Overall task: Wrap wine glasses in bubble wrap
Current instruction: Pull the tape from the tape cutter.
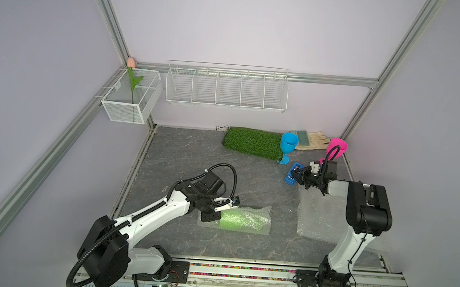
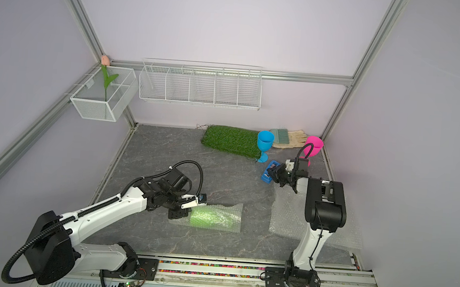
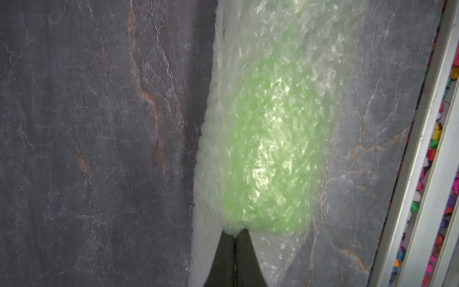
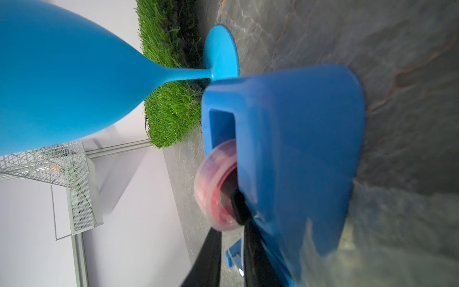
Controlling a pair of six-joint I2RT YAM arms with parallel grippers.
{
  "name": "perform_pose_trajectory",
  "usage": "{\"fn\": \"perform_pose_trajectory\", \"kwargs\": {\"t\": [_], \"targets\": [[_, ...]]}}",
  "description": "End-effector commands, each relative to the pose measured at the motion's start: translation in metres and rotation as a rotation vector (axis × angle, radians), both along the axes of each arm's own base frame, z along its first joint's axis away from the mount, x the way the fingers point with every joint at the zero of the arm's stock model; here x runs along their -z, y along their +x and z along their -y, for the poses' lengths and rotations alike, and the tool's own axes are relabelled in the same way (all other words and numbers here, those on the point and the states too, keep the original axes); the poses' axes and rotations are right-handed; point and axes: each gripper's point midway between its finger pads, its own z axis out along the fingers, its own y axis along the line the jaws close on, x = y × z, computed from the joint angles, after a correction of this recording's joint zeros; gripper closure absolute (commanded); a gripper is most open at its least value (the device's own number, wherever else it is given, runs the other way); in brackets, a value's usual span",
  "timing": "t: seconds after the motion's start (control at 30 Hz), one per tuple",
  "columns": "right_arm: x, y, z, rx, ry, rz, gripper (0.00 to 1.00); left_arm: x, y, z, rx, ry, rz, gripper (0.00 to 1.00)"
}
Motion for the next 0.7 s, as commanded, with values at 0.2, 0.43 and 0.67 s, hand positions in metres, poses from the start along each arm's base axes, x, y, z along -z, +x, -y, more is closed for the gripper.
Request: {"fn": "perform_pose_trajectory", "kwargs": {"t": [0.2, 0.43, 0.67], "targets": [[0.015, -0.016, -0.010, -0.007, 0.032, -0.076, 0.93, 0.002, -0.003, -0.001, 0.021, 0.010, -0.006, 1.00], [-0.013, -0.011, -0.013, -0.008, 0.049, -0.004, 0.93, 0.001, -0.003, -0.001, 0.020, 0.009, -0.004, 1.00], [-0.047, -0.017, -0.019, -0.019, 0.060, 0.051, 0.93, 0.000, -0.003, -0.001, 0.021, 0.004, -0.003, 1.00]]}}
